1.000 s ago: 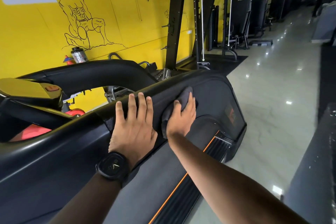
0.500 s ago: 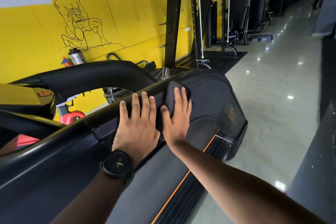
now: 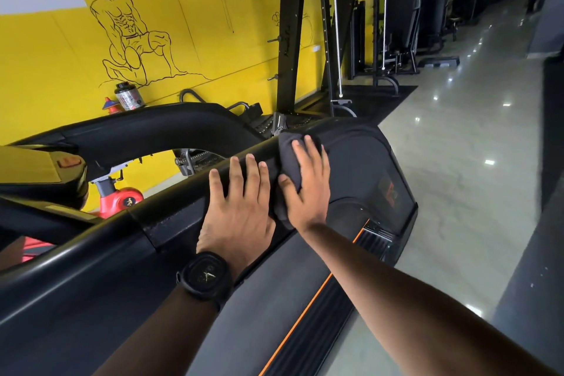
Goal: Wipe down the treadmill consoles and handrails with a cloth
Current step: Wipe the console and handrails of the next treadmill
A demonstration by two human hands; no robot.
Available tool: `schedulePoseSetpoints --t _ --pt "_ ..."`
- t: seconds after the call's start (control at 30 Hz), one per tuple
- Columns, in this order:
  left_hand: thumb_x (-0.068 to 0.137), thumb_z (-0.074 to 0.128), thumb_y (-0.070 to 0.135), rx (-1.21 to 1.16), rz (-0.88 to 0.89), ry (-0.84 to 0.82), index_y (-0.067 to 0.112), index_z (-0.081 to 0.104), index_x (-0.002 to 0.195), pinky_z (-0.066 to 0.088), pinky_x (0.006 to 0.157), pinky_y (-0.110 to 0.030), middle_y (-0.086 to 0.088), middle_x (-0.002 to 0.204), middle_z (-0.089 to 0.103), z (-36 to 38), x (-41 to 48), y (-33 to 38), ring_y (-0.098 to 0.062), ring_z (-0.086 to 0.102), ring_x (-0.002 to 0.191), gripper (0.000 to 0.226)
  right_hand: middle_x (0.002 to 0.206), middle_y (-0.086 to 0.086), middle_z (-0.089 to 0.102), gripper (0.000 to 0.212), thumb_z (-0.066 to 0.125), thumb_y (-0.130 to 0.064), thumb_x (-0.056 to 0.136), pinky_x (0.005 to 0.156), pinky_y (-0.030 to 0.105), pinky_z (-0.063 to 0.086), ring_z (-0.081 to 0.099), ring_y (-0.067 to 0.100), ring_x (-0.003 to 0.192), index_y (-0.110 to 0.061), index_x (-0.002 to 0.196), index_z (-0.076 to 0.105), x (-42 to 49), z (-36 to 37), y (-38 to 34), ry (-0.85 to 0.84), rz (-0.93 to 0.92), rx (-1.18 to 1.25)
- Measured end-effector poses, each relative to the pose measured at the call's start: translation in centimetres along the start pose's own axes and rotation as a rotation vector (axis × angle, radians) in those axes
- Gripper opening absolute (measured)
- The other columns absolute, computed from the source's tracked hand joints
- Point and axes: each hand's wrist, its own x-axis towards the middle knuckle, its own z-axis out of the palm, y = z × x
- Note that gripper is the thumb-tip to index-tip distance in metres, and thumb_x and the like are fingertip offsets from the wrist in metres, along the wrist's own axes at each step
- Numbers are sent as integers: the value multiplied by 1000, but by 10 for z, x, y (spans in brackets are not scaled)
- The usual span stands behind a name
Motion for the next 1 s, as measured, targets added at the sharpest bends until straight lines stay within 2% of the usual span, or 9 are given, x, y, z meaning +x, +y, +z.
schedulePoseSetpoints --t 0.13,0.3,0.37,0.5,0.53,0.7,0.77,0.9,1.0 --pt "91 24 44 3 5 -10 -2 4 156 17 113 -65 -27 162 12 1 2 3 -45 18 147 83 165 -4 30 69 44 -44 91 123 36 13 20 25 153 -28 157 36 0 5 -9 141 652 185" --pt "93 31 45 -11 12 11 -2 7 156 16 113 -65 -27 161 14 5 12 9 -46 17 147 82 162 11 36 61 47 -43 95 125 41 15 25 40 151 -14 149 47 9 -7 10 -72 -216 -72" --pt "93 31 46 -5 20 4 -2 5 156 16 113 -66 -27 162 12 4 16 11 -46 16 147 83 160 10 38 60 48 -42 94 125 39 17 27 38 150 -15 148 48 15 -3 21 -35 -154 -71" --pt "91 26 44 13 15 13 -3 6 156 19 112 -66 -28 161 14 6 20 14 -47 18 146 83 164 -3 33 70 44 -46 88 124 44 18 24 25 152 -26 156 38 2 5 7 155 644 160" --pt "91 27 44 15 15 15 -3 6 156 19 112 -65 -28 161 15 6 21 15 -47 19 146 83 165 -5 30 72 44 -46 88 124 42 17 22 25 152 -29 157 36 -1 5 1 131 684 162" --pt "93 29 45 15 17 11 -3 5 156 19 112 -66 -28 161 13 7 26 18 -47 17 147 82 161 6 38 62 52 -32 89 126 38 14 22 26 153 -20 149 46 8 -2 14 2 -17 6" --pt "91 27 43 14 20 15 -2 7 156 19 112 -65 -28 161 14 6 26 18 -46 18 146 82 162 2 36 62 51 -34 91 126 36 13 23 28 152 -22 151 45 15 0 28 30 112 29" --pt "91 29 44 18 27 12 -4 6 156 19 112 -65 -28 161 13 5 27 19 -46 18 146 83 166 -5 28 72 43 -47 89 122 36 13 19 24 153 -29 158 35 7 2 13 130 713 191" --pt "92 32 45 32 29 11 -3 7 156 20 112 -66 -28 161 14 6 31 21 -46 19 147 84 166 -2 27 67 46 -41 93 126 32 7 18 25 155 -24 157 37 -5 -3 9 3 241 68"
